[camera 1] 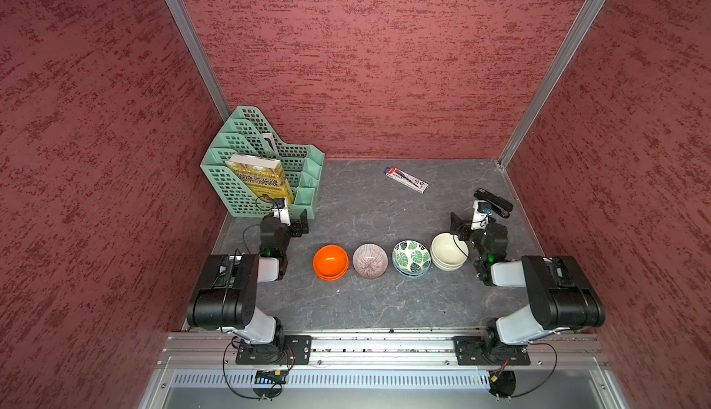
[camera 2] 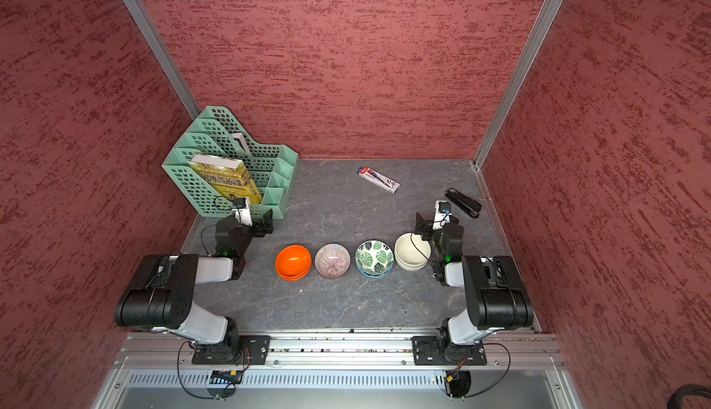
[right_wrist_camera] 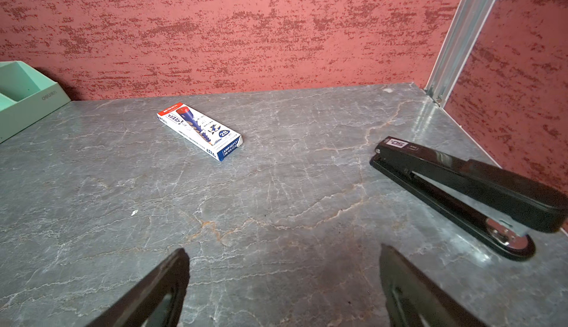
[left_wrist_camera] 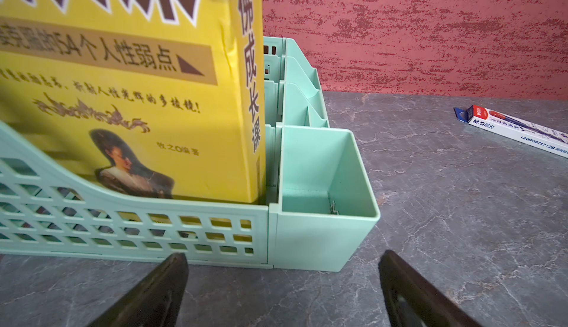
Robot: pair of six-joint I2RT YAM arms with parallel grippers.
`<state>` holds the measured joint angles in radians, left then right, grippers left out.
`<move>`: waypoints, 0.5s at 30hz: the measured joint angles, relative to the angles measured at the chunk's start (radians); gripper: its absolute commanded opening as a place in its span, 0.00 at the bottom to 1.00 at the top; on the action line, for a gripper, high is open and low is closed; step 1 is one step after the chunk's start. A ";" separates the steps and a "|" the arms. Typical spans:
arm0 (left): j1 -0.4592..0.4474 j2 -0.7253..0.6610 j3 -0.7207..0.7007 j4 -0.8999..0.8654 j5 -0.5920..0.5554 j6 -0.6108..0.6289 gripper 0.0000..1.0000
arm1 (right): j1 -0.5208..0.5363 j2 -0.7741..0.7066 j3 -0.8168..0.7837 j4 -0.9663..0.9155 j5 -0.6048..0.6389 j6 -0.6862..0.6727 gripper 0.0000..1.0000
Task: Stack the bowls
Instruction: Reset both arms
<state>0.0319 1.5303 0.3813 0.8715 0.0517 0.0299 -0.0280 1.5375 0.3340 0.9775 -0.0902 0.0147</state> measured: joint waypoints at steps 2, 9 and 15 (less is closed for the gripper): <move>0.000 0.000 0.000 0.000 0.000 0.000 1.00 | 0.000 0.000 0.002 -0.004 -0.003 0.000 0.98; 0.000 0.000 0.000 0.001 0.000 0.000 1.00 | 0.000 0.000 0.015 -0.029 -0.011 -0.001 0.99; 0.000 0.000 0.000 0.001 0.000 0.000 1.00 | 0.000 0.000 0.019 -0.040 -0.014 -0.001 0.99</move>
